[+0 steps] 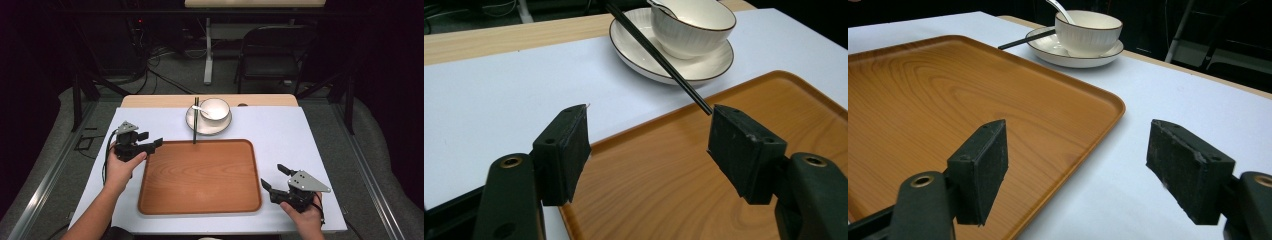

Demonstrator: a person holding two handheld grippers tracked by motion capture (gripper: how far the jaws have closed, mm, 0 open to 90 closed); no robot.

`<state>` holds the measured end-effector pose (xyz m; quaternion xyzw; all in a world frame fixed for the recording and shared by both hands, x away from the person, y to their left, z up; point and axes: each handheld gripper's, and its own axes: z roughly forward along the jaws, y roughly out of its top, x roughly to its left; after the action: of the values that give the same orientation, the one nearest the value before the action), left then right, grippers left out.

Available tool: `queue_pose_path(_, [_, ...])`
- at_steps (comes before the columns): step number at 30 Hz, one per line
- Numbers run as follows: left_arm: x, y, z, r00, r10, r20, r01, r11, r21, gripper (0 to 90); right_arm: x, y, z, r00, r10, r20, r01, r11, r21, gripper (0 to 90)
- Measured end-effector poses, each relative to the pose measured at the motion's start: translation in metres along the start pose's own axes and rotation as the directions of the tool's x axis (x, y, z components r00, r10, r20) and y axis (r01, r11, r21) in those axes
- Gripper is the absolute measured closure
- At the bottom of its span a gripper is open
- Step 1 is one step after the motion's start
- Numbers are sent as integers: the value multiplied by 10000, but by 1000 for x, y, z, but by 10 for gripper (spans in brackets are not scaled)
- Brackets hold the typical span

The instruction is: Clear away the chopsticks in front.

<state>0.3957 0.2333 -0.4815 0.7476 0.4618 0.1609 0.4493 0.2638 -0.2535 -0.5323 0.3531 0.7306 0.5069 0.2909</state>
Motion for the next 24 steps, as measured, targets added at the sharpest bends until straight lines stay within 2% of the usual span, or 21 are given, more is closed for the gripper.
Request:
queue_pose_path(4, [5, 9, 7, 9991, -418, 42, 417, 9988, 275, 368, 0, -1, 1, 10000, 37, -33, -36, 10000, 56, 239])
queue_pose_path(12, [11, 20, 21, 9967, -816, -32, 816, 9946, 635, 383, 0, -1, 2, 10000, -16, -88, 17, 10000, 84, 239])
queue_pose_path(17, [14, 28, 27, 9965, -818, -147, 828, 9922, 933, 387, 0, -1, 3, 10000, -13, -97, 13, 10000, 77, 239])
queue_pose_path(19, [16, 34, 32, 9960, -842, -310, 871, 9900, 1107, 389, 0, -1, 3, 10000, 7, -95, -6, 10000, 69, 239])
queue_pose_path(24, [15, 44, 40, 9936, -1050, -426, 1099, 9845, 1365, 402, 0, -1, 4, 9999, -3, -146, 5, 10000, 100, 239])
